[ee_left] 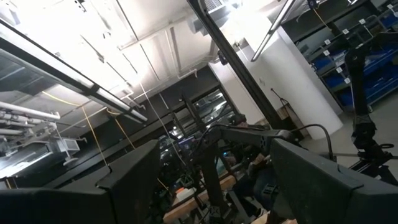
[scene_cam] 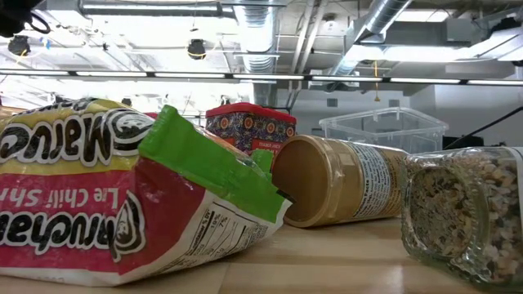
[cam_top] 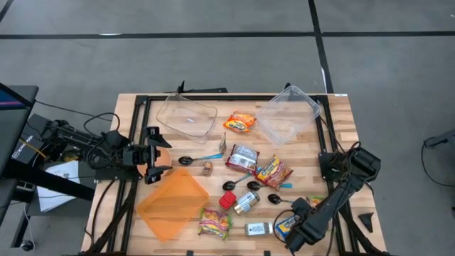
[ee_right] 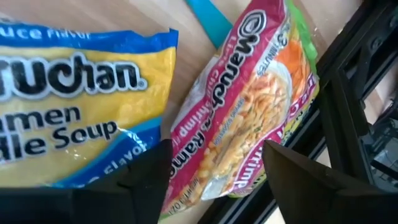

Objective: Pick & Place Food Item
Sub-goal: Put the green noodle pack into the right transparent bin

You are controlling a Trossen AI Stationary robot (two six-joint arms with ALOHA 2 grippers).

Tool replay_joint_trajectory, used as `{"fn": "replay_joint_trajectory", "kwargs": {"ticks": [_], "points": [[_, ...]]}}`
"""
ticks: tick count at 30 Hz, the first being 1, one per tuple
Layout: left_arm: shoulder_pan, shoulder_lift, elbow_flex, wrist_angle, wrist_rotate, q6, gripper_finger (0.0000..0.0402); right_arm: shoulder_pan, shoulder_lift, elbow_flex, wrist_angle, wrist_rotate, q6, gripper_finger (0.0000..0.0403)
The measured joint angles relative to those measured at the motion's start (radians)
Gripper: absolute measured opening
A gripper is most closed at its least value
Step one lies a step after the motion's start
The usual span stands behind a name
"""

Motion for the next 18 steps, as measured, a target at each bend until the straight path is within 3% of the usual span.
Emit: {"fn": "replay_joint_trajectory", "kwargs": {"ticks": [4, 12, 18], "points": [[0.0, 0.0, 0.0, -0.001, 0.0, 0.0, 0.0298, 0.0, 0.0, 0.0, 0.016, 0.024, 0.007, 0.0175], [0.0, 0.0, 0.0, -0.003, 0.0, 0.001, 0.0298, 0.0, 0.0, 0.0, -0.004, 0.029, 0.041, 0.0018], [0.0, 0.0, 0.0, -0.004, 0.0, 0.001, 0.0298, 0.0, 0.0, 0.0, -0.025, 0.017, 0.08, 0.0003]]}}
